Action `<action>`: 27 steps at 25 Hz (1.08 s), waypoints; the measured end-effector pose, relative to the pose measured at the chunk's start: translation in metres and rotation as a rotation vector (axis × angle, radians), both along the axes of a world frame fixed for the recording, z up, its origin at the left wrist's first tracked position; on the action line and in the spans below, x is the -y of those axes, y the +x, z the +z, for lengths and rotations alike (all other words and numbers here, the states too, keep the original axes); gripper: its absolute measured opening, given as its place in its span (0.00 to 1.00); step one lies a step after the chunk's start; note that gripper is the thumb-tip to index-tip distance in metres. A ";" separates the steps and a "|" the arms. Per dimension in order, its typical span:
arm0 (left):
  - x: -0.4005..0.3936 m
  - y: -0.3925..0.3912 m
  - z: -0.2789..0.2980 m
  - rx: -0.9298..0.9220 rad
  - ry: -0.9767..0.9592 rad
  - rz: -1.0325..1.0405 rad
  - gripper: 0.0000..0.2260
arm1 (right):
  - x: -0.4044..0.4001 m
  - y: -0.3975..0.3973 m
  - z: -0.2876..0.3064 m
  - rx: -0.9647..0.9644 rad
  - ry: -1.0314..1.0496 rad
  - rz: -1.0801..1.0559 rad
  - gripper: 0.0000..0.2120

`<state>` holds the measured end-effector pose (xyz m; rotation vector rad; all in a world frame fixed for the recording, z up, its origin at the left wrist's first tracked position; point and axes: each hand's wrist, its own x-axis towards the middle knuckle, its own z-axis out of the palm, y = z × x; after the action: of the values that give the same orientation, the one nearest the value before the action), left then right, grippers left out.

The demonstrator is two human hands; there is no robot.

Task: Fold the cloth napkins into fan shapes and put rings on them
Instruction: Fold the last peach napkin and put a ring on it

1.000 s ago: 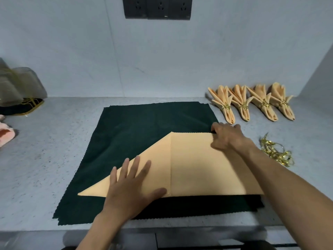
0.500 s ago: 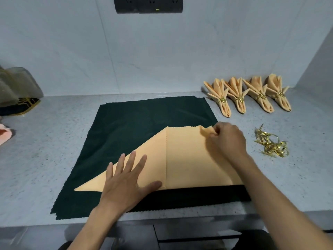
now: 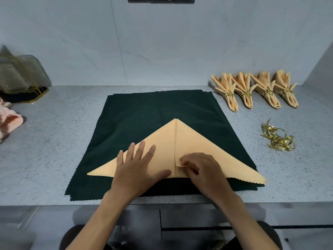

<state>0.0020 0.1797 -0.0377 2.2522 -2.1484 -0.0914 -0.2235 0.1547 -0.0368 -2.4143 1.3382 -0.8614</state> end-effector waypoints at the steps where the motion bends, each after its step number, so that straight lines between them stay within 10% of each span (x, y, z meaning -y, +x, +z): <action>1: 0.000 0.000 0.001 0.004 0.000 -0.003 0.48 | 0.001 -0.004 0.000 -0.004 0.011 0.032 0.07; 11: 0.000 -0.003 0.002 0.020 0.029 -0.006 0.48 | 0.006 -0.022 0.007 0.048 0.204 0.201 0.17; 14: 0.006 -0.001 0.008 -0.001 0.058 -0.013 0.42 | 0.017 -0.034 0.023 0.192 0.145 -0.070 0.11; 18: 0.042 0.010 0.027 -0.221 -0.052 0.082 0.19 | 0.049 -0.066 0.049 -0.221 0.330 -0.493 0.13; 27: 0.055 0.015 0.033 -0.392 -0.076 0.019 0.11 | 0.097 -0.059 0.060 -0.287 0.271 -0.357 0.05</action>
<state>0.0174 0.1247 -0.0044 2.0086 -1.8918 -0.4064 -0.2828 0.0573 0.0235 -2.1804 1.8962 -0.3757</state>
